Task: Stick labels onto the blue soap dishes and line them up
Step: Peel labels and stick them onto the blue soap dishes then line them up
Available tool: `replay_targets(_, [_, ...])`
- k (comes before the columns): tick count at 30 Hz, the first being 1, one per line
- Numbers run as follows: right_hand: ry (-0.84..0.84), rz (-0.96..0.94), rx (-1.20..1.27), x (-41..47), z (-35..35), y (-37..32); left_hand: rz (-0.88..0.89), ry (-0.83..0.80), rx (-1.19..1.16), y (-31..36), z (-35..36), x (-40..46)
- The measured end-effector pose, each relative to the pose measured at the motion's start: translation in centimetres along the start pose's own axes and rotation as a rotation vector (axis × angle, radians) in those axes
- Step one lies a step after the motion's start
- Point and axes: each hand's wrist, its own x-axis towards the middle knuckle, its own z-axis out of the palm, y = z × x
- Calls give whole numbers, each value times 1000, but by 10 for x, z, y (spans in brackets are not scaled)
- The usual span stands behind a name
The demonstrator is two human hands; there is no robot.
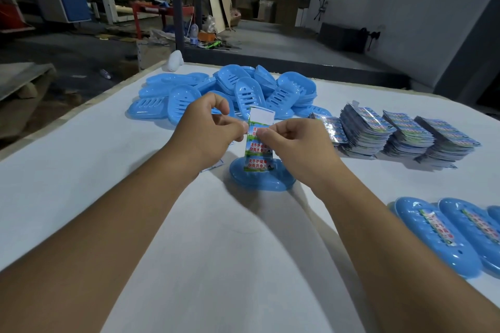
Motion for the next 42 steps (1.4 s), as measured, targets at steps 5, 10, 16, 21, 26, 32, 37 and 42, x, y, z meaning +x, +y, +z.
replay_targets(5, [-54, -79, 41, -5, 3, -5, 22, -11, 2, 2, 2, -2])
replay_targets(10, [-90, -72, 41, -4, 2, -5, 31, -9, 20, 1, 3, -2])
replay_targets(16, [-61, -46, -12, -3, 1, -3, 11, 24, 2, -3, 2, 1])
replay_targets(21, [-87, -10, -32, -2, -1, -2, 73, 107, 175, -7, 1, 5])
replay_targets(26, [-113, 58, 20, -2, -4, -4, 66, 134, 288, -12, 0, 12])
replay_targets(32, [-151, 130, 108, -2, -8, -7, -61, 107, 419, -10, -11, 12])
replay_targets(37, [-161, 160, 103, -3, -9, -9, -131, 122, 539, -10, -22, 13])
replay_targets(42, [-142, 200, 64, -4, -10, -12, -171, 78, 814, -12, -26, 8])
